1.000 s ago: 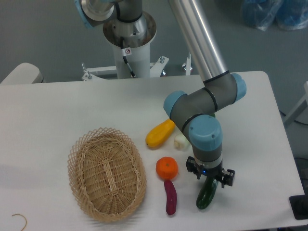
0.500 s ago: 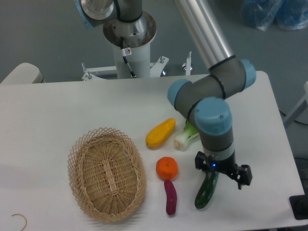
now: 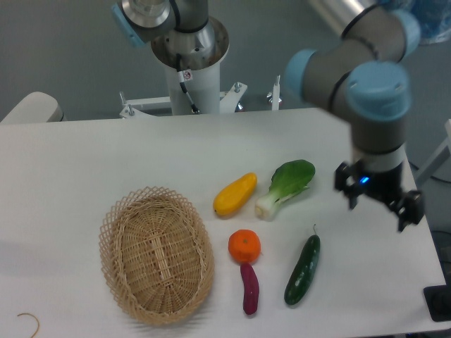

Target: Place the cucumber on the table

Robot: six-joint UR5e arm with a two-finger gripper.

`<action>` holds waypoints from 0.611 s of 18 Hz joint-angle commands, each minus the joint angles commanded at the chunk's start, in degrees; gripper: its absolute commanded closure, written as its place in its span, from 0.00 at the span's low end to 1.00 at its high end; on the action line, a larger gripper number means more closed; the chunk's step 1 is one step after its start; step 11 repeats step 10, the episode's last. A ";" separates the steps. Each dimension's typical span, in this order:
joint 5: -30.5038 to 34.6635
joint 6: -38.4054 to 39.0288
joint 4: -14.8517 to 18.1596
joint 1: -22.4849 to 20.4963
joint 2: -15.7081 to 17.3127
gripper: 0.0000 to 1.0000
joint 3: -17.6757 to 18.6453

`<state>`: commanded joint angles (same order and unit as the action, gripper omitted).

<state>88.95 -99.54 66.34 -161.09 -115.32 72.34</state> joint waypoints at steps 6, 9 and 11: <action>-5.02 -8.82 2.39 -5.64 0.18 0.00 0.08; -4.93 -10.06 2.82 -6.34 0.53 0.00 0.52; -4.93 -10.06 2.91 -6.52 0.88 0.00 0.61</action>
